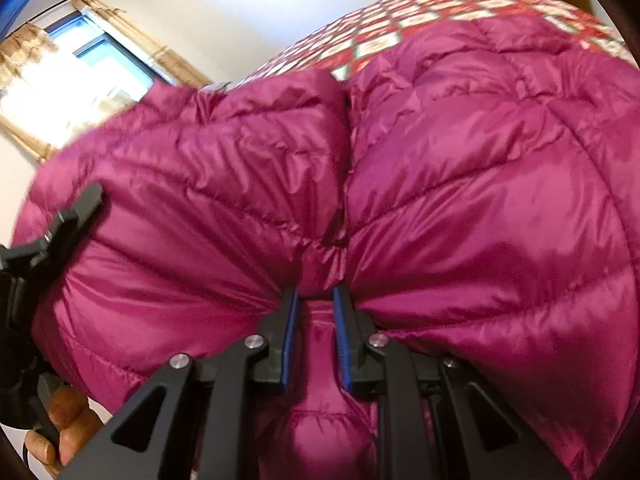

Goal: Fold large clothes

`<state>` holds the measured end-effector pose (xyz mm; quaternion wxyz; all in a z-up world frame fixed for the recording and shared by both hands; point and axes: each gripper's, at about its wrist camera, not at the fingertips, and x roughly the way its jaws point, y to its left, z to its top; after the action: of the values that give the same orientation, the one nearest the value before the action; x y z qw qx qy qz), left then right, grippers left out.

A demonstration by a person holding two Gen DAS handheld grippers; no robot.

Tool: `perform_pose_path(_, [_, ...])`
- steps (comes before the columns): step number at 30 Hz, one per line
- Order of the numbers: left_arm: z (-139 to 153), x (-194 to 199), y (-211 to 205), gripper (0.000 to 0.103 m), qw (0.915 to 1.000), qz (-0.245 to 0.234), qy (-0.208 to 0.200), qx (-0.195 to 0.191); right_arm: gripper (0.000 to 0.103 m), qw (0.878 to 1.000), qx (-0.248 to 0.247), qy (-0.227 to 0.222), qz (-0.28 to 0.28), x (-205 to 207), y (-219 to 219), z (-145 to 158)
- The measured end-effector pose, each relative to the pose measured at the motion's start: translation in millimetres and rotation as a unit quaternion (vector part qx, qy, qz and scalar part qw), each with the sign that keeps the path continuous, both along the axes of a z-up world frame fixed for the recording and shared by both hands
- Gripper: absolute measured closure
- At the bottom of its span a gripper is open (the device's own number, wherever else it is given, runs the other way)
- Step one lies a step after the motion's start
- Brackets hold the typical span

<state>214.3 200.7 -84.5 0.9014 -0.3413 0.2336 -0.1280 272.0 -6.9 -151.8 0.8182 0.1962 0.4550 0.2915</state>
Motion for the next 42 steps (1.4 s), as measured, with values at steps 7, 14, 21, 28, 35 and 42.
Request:
perform_pose_path(7, [18.9,3.1,-51.0,0.085,0.9919,-0.068,-0.026,0.104,0.085,0.998,0.054,0.03,0.021,16.1,-17.4,-6.3])
perform_pose_path(14, [22.5,7.4,-103.3,0.085,0.9701,-0.136,-0.045,0.196,0.086,0.997,0.068,0.034,0.025,25.1,-75.0,4.9])
perform_pose_path(21, [-5.0,18.6,-160.0,0.085,0.9499,-0.196,-0.017,0.243,0.083,0.996,0.065,-0.007,-0.052,19.3,-175.9,21.6])
perform_pose_path(28, [-38.0,19.0,-211.4,0.085,0.9248,-0.233,0.006,0.301,0.083,0.988,0.077,-0.005,-0.135,25.9,-265.6,10.7])
perform_pose_path(35, [-61.3,14.7,-244.6,0.084,0.899,-0.234,-0.005,0.37,0.061,0.984,0.047,-0.027,-0.169,17.0,-294.7,16.7])
perform_pose_path(42, [-66.6,14.2,-244.5,0.084,0.8962,-0.231,-0.005,0.379,0.015,0.982,0.058,-0.058,-0.17,-6.4,-304.6,35.1])
